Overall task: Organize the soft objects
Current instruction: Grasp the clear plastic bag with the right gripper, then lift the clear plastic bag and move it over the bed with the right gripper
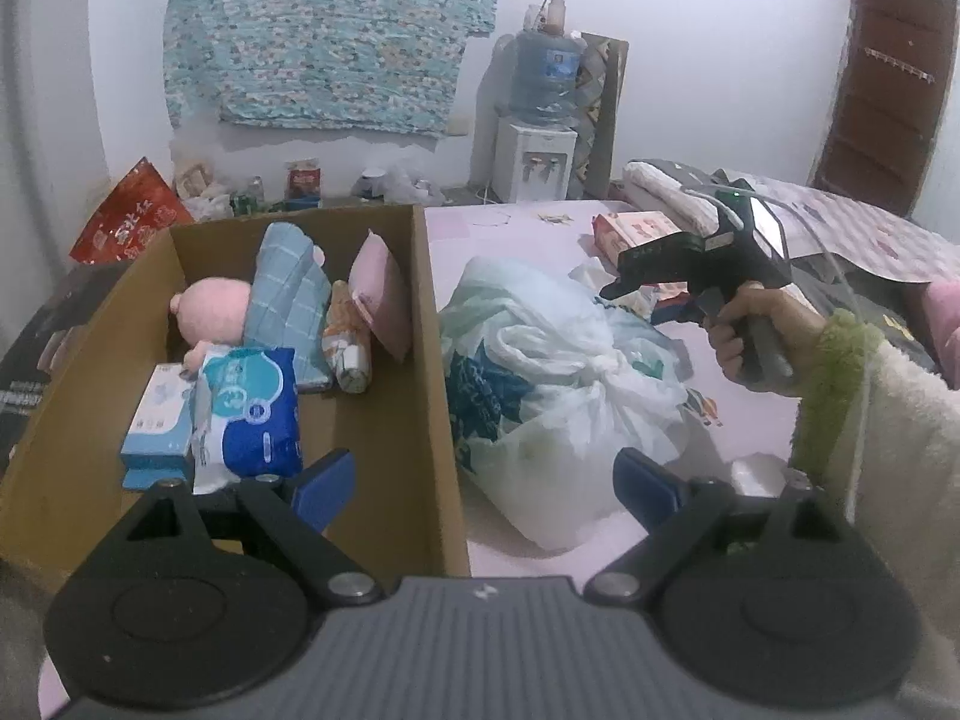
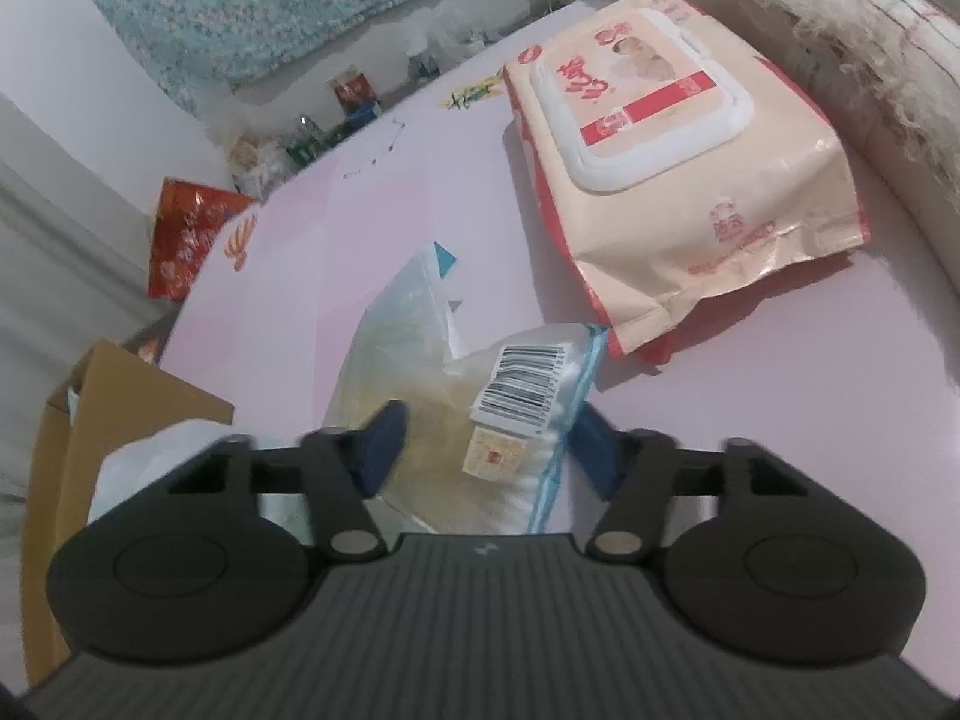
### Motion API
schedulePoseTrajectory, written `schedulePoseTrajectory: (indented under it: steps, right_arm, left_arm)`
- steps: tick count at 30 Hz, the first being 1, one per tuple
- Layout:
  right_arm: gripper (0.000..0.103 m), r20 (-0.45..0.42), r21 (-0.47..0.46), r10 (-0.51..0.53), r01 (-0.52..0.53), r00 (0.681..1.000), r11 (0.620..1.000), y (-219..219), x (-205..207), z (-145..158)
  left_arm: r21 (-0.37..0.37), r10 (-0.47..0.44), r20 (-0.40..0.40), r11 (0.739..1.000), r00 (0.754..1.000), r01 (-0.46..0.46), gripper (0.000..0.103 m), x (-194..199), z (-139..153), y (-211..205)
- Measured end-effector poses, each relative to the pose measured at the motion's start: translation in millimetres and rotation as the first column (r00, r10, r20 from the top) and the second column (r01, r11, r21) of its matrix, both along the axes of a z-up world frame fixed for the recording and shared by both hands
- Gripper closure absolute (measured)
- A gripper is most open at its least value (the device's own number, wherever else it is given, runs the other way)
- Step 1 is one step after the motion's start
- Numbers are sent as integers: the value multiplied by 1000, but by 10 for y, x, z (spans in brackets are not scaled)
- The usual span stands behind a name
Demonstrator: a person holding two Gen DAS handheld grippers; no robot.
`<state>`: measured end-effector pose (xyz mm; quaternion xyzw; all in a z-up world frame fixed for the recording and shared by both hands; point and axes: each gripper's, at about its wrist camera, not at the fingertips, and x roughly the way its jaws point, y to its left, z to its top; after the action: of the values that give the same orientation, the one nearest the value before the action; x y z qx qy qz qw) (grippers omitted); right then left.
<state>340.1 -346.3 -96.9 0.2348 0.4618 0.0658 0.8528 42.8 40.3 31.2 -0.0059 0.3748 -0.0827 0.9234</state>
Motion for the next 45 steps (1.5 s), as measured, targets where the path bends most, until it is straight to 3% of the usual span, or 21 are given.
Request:
schedulePoseTrajectory:
  steps: [4, 8, 12, 17, 20, 25, 32, 37, 42, 45]
  right_arm:
    - [69, 38, 4, -45, 45, 998, 999, -66, -127, 154]
    - [72, 103, 26, -111, 109, 988, 994, -324, -323, 385]
    - [72, 162, 116, -151, 133, 975, 984, -646, -698, 727]
    - [72, 224, 248, -108, 50, 969, 967, -836, -1458, 1115]
    - [72, 233, 304, -17, -56, 972, 951, -719, -1990, 1198]
    - [72, 190, 371, 117, -182, 975, 911, -307, -2712, 968]
    - [71, 5, 480, 120, -108, 993, 871, 317, -3236, 187]
    - [68, -33, 429, 68, -47, 997, 902, 531, -3280, -50]
    - [44, -26, 409, 103, -83, 994, 909, 580, -3426, -58]
    - [41, 6, 380, 119, -112, 993, 918, 517, -3493, 33]
  left_arm:
    - [-40, 4, 35, 999, 999, -3, 9, -142, 26, -15]
    - [-59, 6, 41, 998, 999, -4, 9, -221, -4, -20]
    - [-50, 17, 50, 999, 999, -14, 10, -312, -41, 16]
    - [-74, -2, 38, 997, 999, 4, 10, -425, -87, 68]
    - [-75, -38, 15, 996, 999, 39, 10, -508, -141, 43]
    - [-102, -131, -59, 987, 990, 125, 10, -664, -292, 8]
    - [-176, -191, -169, 971, 967, 161, 10, -828, -597, -49]
    - [-188, -200, -218, 969, 955, 160, 13, -812, -799, -100]
    - [-212, -199, -236, 966, 951, 150, 16, -779, -939, -116]
    - [-230, -205, -251, 962, 946, 148, 21, -737, -1004, -123]
